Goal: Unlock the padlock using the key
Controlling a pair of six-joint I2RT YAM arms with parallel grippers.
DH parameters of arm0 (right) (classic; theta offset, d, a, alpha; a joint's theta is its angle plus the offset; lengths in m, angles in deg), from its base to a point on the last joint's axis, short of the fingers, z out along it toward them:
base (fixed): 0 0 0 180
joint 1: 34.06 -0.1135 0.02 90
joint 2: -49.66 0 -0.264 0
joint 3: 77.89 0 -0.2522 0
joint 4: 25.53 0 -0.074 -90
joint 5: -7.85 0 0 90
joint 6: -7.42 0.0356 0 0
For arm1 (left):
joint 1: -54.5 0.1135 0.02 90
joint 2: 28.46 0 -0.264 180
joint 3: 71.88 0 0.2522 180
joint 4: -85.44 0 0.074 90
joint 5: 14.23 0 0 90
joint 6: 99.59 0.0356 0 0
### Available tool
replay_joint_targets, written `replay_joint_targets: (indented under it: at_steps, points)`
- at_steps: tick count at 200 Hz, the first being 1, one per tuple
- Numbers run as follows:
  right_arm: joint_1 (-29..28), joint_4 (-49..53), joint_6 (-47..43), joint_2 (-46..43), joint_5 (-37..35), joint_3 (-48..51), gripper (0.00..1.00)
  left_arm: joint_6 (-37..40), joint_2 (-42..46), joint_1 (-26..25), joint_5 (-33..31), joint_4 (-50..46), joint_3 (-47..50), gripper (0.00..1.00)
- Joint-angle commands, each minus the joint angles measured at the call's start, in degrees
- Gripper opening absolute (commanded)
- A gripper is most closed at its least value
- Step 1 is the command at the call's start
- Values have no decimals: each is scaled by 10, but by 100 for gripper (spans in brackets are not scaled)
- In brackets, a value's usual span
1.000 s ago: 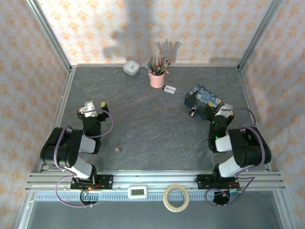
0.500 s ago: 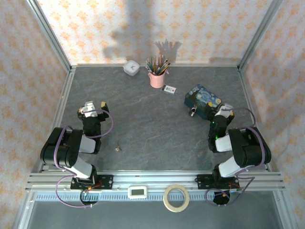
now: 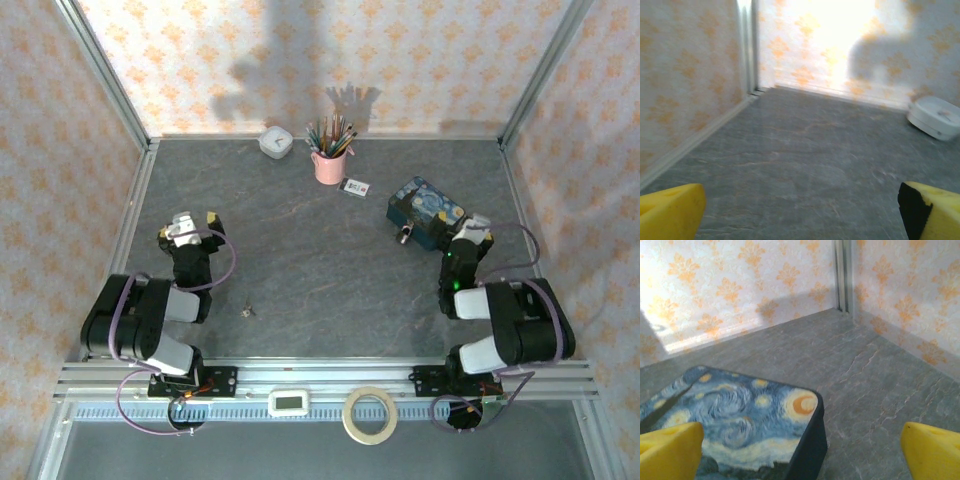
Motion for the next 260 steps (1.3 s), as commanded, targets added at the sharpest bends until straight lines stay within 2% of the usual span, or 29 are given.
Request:
replay_joint_targets:
  at_steps: [1, 20, 44, 60, 75, 98, 141, 166, 196, 224, 246, 260]
  points:
    - [0, 120, 30, -49, -53, -54, 100, -12, 66, -23, -108, -66, -11, 99]
    - [1, 258, 91, -70, -56, -113, 100, -47, 131, -44, -129, -203, -53, 99]
    - [4, 370, 133, -63, 4, -177, 100, -159, 174, -48, -79, -375, -126, 99]
    - [5, 440, 154, -40, 39, -232, 100, -218, 173, -55, -17, -418, -153, 99]
    - [7, 502, 169, -13, 64, -283, 100, -261, 163, -68, 27, -408, -159, 99]
    - [8, 542, 178, 25, 93, -329, 100, -329, 139, -87, 75, -382, -165, 99]
    - [22, 604, 204, 59, 62, -361, 100, -367, 107, -99, 137, -387, -177, 99]
    - [37, 602, 207, 63, 85, -344, 100, -381, 106, -104, 148, -385, -163, 99]
    - [40, 593, 205, 74, 77, -327, 100, -394, 102, -107, 156, -377, -146, 99]
    - [41, 562, 185, 96, 140, -316, 100, -400, 96, -111, 157, -368, -144, 99]
    - [41, 552, 176, 104, 179, -312, 94, -402, 92, -113, 159, -362, -146, 99]
    - [40, 555, 170, 105, 203, -310, 87, -402, 91, -115, 160, -360, -148, 99]
